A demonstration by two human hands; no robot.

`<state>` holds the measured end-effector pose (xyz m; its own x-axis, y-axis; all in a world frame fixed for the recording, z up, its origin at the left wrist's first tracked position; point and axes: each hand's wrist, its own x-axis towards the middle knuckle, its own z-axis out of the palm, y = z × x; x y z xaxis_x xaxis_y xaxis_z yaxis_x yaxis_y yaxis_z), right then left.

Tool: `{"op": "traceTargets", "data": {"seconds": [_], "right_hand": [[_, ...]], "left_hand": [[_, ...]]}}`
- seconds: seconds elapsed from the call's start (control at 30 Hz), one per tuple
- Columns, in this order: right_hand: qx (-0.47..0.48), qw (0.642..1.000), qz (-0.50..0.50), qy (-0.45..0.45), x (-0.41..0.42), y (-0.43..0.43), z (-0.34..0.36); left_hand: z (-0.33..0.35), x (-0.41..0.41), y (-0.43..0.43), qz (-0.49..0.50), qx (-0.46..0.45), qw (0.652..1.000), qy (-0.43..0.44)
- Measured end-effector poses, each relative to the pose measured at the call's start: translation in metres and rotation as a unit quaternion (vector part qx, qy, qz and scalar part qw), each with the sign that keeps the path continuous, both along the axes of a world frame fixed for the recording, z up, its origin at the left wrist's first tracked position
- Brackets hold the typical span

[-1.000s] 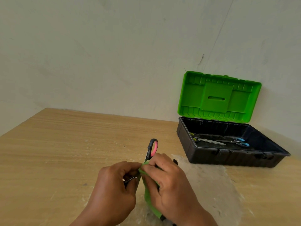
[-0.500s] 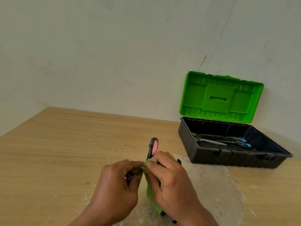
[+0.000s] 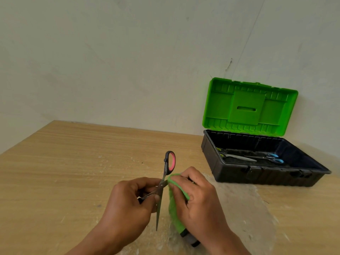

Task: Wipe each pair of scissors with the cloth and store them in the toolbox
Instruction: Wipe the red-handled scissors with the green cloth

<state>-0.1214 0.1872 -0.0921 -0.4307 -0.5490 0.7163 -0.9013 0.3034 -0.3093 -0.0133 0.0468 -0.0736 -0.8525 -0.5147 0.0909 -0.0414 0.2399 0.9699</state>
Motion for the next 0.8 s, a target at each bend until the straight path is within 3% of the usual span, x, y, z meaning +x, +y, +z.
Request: {"op": "traceTargets", "data": {"seconds": [0.33,0.6,0.8], "right_hand": [[-0.038,0.992,-0.092,-0.075,-0.03,0.013,0.003],[-0.105,0.981,-0.152,-0.064,-0.032,0.019,0.013],[-0.054,0.995,-0.068,-0.051,-0.01,0.004,0.006]], "left_hand": [[0.004,0.0,0.0,-0.016,0.02,1.0,-0.008],[0.004,-0.003,-0.004,-0.012,0.162,0.987,0.008],[0.0,-0.007,-0.002,-0.012,0.209,0.977,0.031]]}}
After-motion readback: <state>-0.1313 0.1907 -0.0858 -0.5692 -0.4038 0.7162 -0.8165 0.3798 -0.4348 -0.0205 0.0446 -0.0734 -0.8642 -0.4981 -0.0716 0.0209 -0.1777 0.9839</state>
